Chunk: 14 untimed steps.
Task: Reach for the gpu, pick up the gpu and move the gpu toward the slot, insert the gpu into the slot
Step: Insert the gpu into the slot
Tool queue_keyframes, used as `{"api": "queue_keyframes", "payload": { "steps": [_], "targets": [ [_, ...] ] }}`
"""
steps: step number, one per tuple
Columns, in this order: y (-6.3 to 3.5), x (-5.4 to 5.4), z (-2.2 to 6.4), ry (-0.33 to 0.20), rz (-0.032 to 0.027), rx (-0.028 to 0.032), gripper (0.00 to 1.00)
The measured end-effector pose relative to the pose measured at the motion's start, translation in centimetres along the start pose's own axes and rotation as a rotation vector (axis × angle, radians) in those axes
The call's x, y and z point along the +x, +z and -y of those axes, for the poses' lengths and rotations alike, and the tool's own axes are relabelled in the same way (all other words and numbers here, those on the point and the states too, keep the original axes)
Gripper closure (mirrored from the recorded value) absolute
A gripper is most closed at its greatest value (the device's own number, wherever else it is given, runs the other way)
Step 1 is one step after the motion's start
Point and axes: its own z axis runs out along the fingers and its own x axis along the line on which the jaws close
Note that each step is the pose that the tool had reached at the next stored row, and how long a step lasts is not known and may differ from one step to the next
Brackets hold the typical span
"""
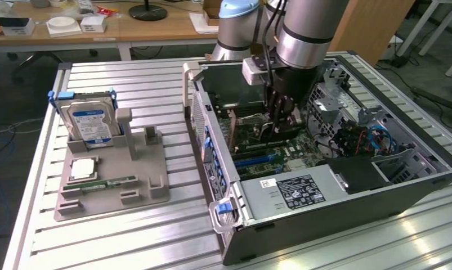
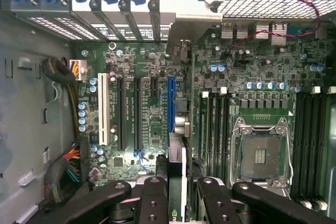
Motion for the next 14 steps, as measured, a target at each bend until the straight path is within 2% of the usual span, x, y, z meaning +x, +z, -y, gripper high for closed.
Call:
{"api": "queue_keyframes", "payload": {
  "steps": [3, 14],
  "targets": [
    [0.12, 0.4, -0.03, 0.0, 0.0001, 0.0, 0.74],
    [1.44, 0.6, -0.95, 0.0, 0.0002, 0.0, 0.74]
  ]
}}
